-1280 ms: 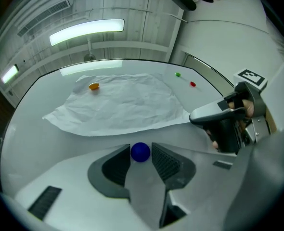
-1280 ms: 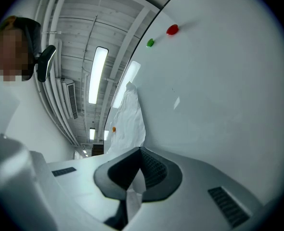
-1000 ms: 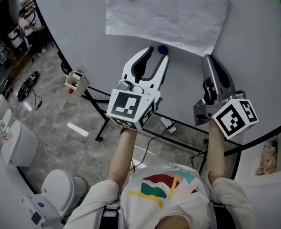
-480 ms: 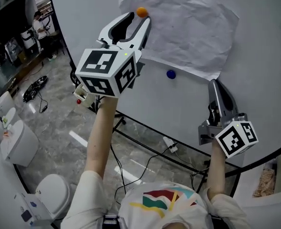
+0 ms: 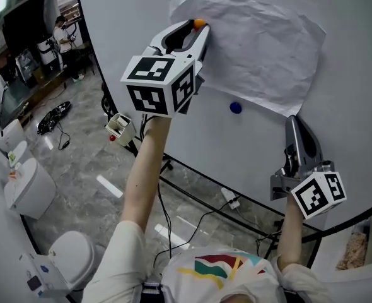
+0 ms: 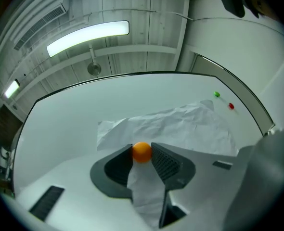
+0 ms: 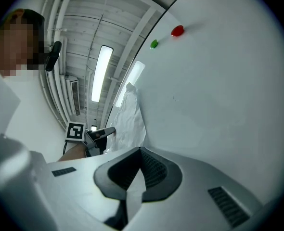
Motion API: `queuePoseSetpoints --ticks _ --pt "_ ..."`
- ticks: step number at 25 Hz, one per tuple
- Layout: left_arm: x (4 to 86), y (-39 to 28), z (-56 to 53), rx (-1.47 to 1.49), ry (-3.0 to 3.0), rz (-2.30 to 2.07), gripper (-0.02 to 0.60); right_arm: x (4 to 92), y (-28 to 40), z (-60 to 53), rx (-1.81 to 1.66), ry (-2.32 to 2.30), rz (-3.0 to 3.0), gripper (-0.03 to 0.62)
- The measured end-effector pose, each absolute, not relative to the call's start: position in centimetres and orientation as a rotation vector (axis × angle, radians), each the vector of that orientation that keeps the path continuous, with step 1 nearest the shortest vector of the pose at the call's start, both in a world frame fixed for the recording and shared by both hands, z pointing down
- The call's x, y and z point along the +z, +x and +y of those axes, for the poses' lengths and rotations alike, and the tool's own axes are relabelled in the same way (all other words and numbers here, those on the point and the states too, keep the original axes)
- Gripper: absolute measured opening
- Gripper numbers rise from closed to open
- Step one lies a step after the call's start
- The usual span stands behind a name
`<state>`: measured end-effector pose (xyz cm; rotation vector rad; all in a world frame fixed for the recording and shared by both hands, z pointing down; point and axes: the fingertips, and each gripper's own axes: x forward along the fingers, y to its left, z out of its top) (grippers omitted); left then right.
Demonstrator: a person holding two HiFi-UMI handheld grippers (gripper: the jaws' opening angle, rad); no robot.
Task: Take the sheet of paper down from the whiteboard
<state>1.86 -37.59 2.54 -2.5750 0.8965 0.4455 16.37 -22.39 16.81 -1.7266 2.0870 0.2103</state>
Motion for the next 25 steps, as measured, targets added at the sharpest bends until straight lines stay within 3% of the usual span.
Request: queuePoseSetpoints --ticks 25 --pt "5.5 -5.4 -45.9 0.473 -2.556 1.110 0.168 16.2 16.9 -22.6 0.284 -1.838 2.036 0.012"
